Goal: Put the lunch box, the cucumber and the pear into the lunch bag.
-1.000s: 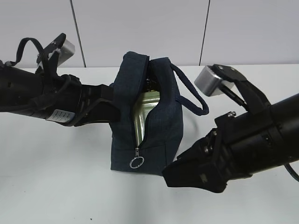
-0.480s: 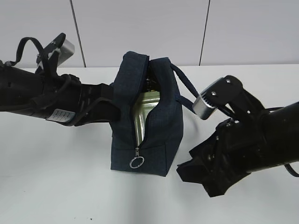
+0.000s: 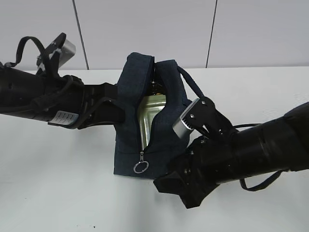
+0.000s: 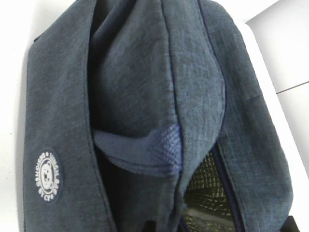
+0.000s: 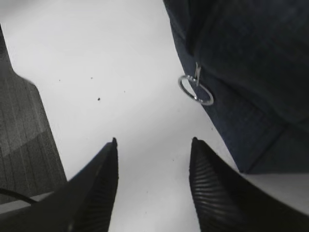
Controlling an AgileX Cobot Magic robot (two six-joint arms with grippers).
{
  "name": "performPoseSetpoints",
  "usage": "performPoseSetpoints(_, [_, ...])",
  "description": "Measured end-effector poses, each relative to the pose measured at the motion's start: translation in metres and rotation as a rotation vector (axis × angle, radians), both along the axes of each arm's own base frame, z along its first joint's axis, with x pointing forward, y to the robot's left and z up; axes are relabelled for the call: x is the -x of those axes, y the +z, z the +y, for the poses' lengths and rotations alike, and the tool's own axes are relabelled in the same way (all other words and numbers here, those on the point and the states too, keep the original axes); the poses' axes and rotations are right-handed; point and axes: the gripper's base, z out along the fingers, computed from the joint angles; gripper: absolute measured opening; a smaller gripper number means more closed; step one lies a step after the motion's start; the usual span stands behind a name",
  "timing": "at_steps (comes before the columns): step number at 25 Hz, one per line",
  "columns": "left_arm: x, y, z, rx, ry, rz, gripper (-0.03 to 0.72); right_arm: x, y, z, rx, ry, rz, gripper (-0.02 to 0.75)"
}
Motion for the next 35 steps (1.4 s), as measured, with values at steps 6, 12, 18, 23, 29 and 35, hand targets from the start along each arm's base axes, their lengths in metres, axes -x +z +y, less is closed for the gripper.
performPoseSetpoints(6, [0.0, 0.0, 0.0, 0.005, 0.003, 0.003, -0.015, -0.008, -0.013, 0.006, -0.046, 0.027, -0.058, 0.381])
performPoseSetpoints(12, [0.001, 0.001, -0.001, 0.025, -0.004, 0.014, -0.015, -0.011, -0.03, 0.008, -0.016, 0.052, -0.051, 0.381])
performPoseSetpoints(18, [0.003, 0.003, -0.004, 0.069, -0.013, 0.044, -0.015, -0.025, -0.036, 0.014, -0.013, 0.055, -0.055, 0.38])
performPoseSetpoints(23, [0.004, 0.003, -0.005, 0.077, -0.019, 0.05, -0.015, -0.032, -0.038, 0.015, 0.015, 0.035, -0.067, 0.38])
performPoseSetpoints(29, [0.003, 0.003, -0.006, 0.104, -0.009, 0.067, -0.015, -0.039, -0.038, 0.018, 0.016, 0.032, -0.08, 0.379])
performPoseSetpoints(35, [0.003, 0.004, -0.007, 0.122, -0.005, 0.076, -0.015, -0.049, -0.036, 0.022, 0.012, 0.029, -0.099, 0.379])
